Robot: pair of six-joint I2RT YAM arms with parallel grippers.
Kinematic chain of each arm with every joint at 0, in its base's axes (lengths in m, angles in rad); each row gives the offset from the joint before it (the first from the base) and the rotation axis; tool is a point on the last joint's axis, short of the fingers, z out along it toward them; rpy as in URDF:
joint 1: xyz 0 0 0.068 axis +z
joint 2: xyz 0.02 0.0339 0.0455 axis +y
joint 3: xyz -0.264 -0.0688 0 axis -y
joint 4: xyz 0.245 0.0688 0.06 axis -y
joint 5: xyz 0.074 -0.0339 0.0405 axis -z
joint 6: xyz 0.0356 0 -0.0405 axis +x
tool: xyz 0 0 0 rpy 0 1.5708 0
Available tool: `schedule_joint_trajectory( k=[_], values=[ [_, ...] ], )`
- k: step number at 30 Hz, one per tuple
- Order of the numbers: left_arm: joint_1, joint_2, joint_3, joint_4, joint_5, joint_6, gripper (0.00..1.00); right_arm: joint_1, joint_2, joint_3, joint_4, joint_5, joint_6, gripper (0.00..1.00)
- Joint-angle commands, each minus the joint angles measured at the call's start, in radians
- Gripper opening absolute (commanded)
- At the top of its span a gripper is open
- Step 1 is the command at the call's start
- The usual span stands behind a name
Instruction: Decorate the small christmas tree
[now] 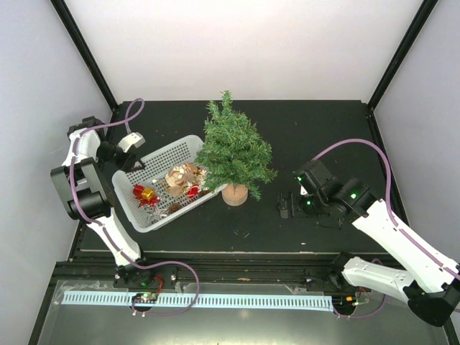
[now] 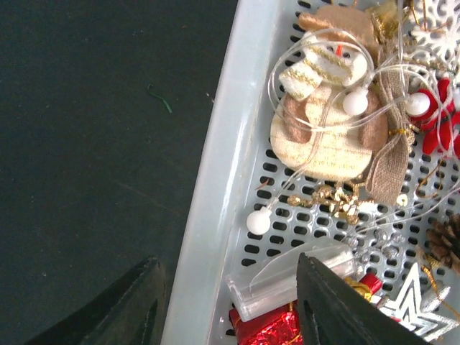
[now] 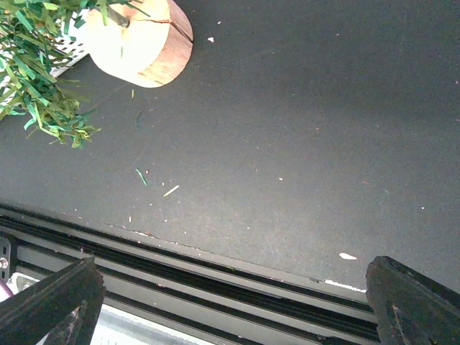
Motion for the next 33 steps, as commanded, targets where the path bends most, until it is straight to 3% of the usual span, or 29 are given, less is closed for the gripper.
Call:
schedule_joint_trajectory(
  k=[1, 5, 17, 33],
  values=[
    [-0.009, 0.01, 0.058, -0.007, 0.033, -0.001, 0.44, -0.003, -0.01, 0.008, 0.014, -0.005, -0.011, 1.0],
    [-0.016, 0.019, 0.043, 0.003, 0.028, -0.016, 0.28, -0.004, -0.02, -0.005, 0.017, -0.004, -0.001, 1.0],
    [-0.007, -0.083, -0.156, 0.113, -0.003, -0.05, 0.12, -0.003, -0.032, -0.012, 0.018, -0.004, 0.003, 1.0],
    [0.167, -0.26, -0.289, 0.15, 0.005, -0.08, 0.07, -0.004, -0.029, -0.004, 0.033, -0.003, -0.022, 1.0]
  ],
)
